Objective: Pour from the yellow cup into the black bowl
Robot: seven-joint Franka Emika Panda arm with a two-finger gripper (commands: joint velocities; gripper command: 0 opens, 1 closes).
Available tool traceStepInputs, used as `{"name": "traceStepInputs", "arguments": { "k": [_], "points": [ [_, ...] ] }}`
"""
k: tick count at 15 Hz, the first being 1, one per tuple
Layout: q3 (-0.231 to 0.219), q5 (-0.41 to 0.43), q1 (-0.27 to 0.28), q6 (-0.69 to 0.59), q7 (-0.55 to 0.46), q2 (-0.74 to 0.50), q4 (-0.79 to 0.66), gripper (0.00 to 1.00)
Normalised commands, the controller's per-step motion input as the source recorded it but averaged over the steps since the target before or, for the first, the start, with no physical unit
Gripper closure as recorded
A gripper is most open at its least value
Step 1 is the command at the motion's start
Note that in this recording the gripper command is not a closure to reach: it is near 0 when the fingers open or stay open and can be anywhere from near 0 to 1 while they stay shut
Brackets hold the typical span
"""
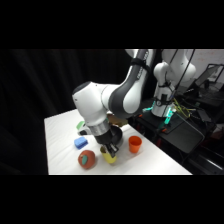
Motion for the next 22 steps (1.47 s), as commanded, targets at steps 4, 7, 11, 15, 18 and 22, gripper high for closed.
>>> {"name": "traceStepInputs", "arguments": {
  "k": [4,7,11,15,18,22],
  "points": [
    [0.052,-0.110,-0.004,0.04,0.14,0.06,0.10,0.20],
    [0.017,-0.208,0.052,0.01,0.14,0.00,0.05,0.00],
    [0.022,-0.162,0.034,0.04,0.12,-0.05,0.02,0.00],
    [0.026,-0.116,-0.006,0.01,0.09,-0.05,0.02,0.00],
    [0.060,-0.062,-0.040,-0.06,0.05,-0.17,-0.05,0.00],
    [0.106,0.050,-0.099,-0.14,-0.02,-0.49,-0.23,0.00]
  ]
}}
